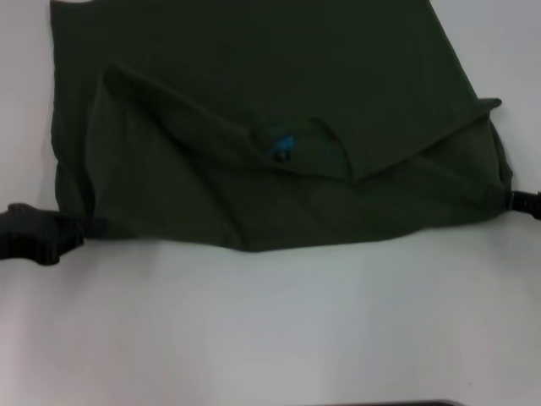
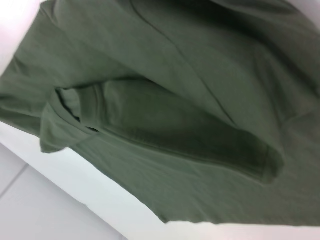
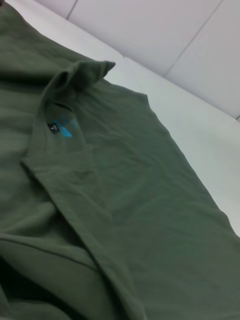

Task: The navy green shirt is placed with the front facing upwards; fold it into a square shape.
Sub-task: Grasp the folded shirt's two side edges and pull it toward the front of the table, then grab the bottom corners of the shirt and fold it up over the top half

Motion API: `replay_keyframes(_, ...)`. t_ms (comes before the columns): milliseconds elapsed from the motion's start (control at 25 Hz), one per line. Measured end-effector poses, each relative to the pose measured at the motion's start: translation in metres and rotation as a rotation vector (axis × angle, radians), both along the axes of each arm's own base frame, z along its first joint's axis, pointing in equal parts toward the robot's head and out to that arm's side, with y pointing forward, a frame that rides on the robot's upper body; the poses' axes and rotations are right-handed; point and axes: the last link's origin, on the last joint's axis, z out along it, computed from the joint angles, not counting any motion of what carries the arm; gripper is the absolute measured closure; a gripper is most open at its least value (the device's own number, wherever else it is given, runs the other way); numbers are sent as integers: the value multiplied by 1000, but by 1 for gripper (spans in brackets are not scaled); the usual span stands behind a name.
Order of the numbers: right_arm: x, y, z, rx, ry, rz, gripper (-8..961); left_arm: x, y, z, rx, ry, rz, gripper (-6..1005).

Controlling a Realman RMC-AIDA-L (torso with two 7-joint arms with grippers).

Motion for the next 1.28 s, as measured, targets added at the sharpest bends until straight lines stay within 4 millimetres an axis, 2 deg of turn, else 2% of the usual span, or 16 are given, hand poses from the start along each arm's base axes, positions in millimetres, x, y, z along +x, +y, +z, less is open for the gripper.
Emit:
replay_keyframes(400,16,-32,3,-12,5,-44,909,-6,-17,-3,-70,-10,33,989)
replay_keyframes(640,27,-46,10,19,-1,-80,909,-15,-23,3,-60,2,77,989)
replay_keyframes(1000,33,-55,14,38,-2,-109,910,-19,-29,5,-106,20,90,990)
replay_keyframes(1280,30,-56,13,29,7,-85,910,-14,-28,6,-137,16,70,990)
